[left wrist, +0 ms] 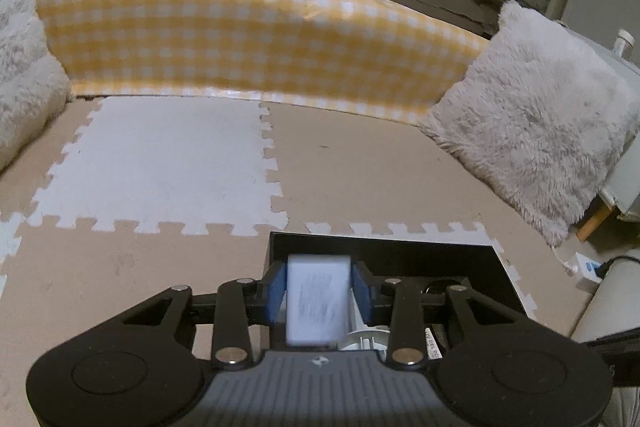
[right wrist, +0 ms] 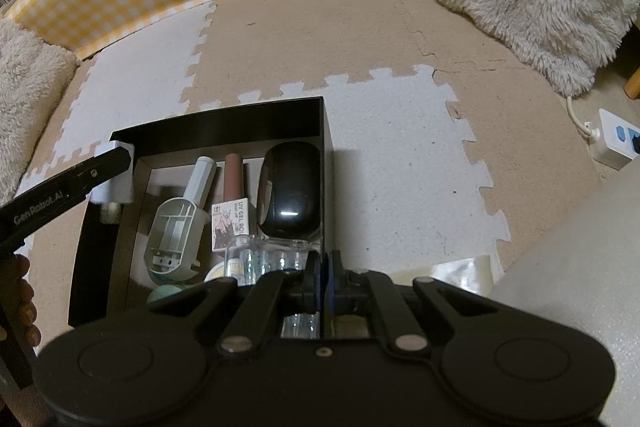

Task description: Organize rigid objects

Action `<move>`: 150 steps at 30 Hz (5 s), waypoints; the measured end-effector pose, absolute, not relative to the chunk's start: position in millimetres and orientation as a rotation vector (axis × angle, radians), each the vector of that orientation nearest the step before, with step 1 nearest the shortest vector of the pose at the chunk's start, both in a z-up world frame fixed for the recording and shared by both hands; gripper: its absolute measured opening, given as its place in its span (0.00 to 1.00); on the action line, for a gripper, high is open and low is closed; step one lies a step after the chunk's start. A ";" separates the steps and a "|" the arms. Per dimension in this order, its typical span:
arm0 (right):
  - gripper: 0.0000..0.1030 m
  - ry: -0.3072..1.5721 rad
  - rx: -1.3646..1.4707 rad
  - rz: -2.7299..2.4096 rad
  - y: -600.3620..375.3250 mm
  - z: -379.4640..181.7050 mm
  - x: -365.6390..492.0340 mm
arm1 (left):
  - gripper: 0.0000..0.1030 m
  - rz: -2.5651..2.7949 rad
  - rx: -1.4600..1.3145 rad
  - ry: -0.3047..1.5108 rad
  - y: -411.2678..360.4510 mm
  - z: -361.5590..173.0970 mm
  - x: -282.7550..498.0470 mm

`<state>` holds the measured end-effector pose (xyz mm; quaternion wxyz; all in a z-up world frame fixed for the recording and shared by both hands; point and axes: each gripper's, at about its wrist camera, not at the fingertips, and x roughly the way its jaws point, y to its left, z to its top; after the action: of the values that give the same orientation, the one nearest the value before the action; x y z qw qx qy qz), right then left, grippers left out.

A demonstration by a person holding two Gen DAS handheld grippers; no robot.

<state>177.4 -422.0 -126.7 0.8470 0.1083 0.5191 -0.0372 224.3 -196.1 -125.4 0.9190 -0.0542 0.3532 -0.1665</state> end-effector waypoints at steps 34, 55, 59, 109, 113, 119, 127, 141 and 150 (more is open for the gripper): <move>0.19 1.077 0.187 -0.077 -414.4 -115.4 168.2 | 1.00 -0.364 0.015 0.798 -190.6 -85.0 162.9; 0.70 0.816 0.103 -0.088 -377.6 -1.3 76.3 | 1.00 -0.341 0.025 0.728 -148.1 -10.1 102.1; 0.76 0.766 0.099 -0.097 -374.9 14.7 51.0 | 1.00 -0.345 0.011 0.715 -135.2 0.9 84.6; 1.00 0.576 -0.004 -0.190 -343.2 9.7 -65.2 | 1.00 -0.280 0.073 0.568 -107.4 0.4 -8.6; 1.00 0.574 0.001 -0.192 -343.4 9.8 -65.4 | 1.00 -0.280 0.078 0.567 -107.2 -0.7 -8.7; 1.00 0.574 0.001 -0.192 -343.8 9.7 -65.5 | 1.00 -0.280 0.080 0.566 -107.0 -0.8 -8.8; 1.00 0.575 0.003 -0.192 -343.5 10.1 -65.8 | 1.00 -0.279 0.080 0.566 -107.8 -0.7 -9.1; 1.00 0.575 0.004 -0.193 -343.5 9.9 -65.8 | 1.00 -0.279 0.080 0.565 -107.5 -1.2 -9.1; 1.00 0.577 0.006 -0.194 -343.6 9.6 -66.2 | 1.00 -0.280 0.080 0.565 -107.6 -0.9 -9.3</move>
<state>-66.2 -343.6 9.6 0.9541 0.0030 0.2839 -0.0953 -9.3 -107.6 -0.9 0.9500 0.0392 0.2778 -0.1375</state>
